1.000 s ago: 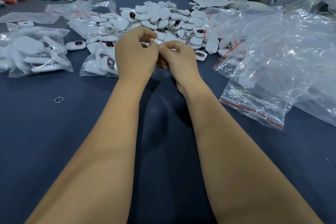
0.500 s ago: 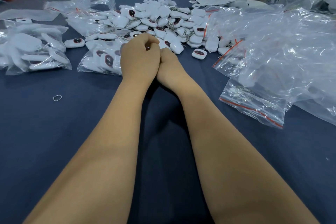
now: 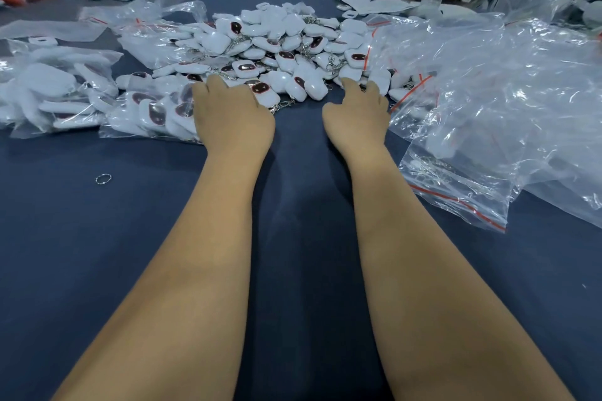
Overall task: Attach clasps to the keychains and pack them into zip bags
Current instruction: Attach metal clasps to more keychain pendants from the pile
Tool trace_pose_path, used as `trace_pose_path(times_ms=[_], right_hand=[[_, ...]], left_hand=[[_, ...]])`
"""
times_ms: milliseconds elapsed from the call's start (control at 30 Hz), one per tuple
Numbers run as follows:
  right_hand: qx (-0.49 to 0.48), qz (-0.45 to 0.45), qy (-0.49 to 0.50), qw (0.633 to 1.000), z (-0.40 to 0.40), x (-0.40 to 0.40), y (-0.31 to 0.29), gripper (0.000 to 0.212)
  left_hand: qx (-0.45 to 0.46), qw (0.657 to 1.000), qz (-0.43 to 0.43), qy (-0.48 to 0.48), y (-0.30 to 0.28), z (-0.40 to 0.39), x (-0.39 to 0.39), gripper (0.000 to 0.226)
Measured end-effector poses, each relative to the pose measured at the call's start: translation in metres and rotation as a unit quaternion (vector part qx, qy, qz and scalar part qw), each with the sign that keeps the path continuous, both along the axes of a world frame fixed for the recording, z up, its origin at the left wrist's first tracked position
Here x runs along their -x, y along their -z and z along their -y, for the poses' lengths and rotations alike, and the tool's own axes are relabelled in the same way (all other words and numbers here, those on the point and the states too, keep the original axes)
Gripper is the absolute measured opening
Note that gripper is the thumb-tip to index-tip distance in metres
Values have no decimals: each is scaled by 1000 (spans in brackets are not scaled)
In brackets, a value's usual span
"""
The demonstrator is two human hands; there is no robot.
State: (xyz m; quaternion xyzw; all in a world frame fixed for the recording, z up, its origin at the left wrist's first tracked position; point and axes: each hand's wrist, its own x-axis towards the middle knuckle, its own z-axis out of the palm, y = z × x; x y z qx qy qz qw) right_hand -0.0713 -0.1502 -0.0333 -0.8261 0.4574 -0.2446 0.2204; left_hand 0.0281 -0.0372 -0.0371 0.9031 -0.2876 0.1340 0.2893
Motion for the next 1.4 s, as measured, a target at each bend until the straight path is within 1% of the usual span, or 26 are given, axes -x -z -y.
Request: trace_pose_path(times_ms=[67,100,133,167,200,233,300,333,367,433,467,500,567,633,667,733,767,833,867,933,1000,1067,1133,1167,1233,1400], right_hand=[[-13,-68,-6,998,0,1,2,59],[-7,-91,-12,996,0,0,3,55],[5,-94,-17,995,-1,-1,4,47],[17,-74,-23,997,-2,-2,4,40],[17,-32,-28,999,-4,-2,2,37],[0,23,-30,999,-5,-3,1,36],[-51,133,-31,989,-6,-3,-2,37],[-61,157,-28,985,-6,-4,-2,38],[-56,153,-30,986,-6,-5,-2,41],[-14,94,-43,995,-4,-5,1,46],[10,53,-47,997,-4,-5,2,47],[27,17,-52,998,-3,-5,3,47],[43,-31,-56,997,-2,-6,5,45],[59,-58,-38,996,-2,-7,6,35],[66,-72,-25,995,-2,-8,7,34],[69,-96,-6,993,-3,-10,8,40],[69,-94,0,993,-3,-11,9,42],[62,-49,6,997,-4,-12,10,42],[46,-6,2,999,-4,-12,9,36],[-34,125,-26,991,-5,-12,6,22],[-147,247,-54,956,-9,-13,1,22],[-239,323,-94,911,-13,-15,-2,18],[-289,342,-143,883,-16,-17,-3,13],[-298,333,-162,880,-17,-17,-4,18],[-304,318,-185,878,-18,-17,-3,26],[-282,309,-212,883,-19,-15,-5,22]], left_hand=[[1,1000,0,-9,1,-1,-2,33],[18,1000,-5,-10,1,0,-2,32],[45,999,-10,-8,0,2,-2,31],[76,997,-6,-7,-1,3,-1,29],[111,994,10,-1,-1,4,0,28],[146,989,34,13,-3,5,2,27],[215,971,70,73,-5,8,7,27],[250,960,55,116,-6,9,10,27],[275,948,13,159,-8,10,14,28],[284,927,-123,213,-9,12,19,33],[274,916,-188,225,-8,14,20,35],[258,908,-233,233,-6,15,20,36],[220,907,-271,235,-3,18,19,34],[206,908,-289,223,-1,19,17,32],[210,905,-300,218,0,20,16,31],[229,893,-325,209,1,21,13,29],[241,887,-338,204,2,22,12,29],[269,872,-362,192,3,23,9,25],[282,866,-370,184,3,24,7,22],[303,853,-389,171,4,25,5,21],[329,831,-416,170,1,25,6,17],[348,814,-427,185,-1,24,7,18],[356,812,-420,195,-2,22,7,25],[366,806,-421,198,-2,21,6,28],[379,794,-428,207,-1,19,5,28],[387,774,-451,218,-4,20,6,27]])
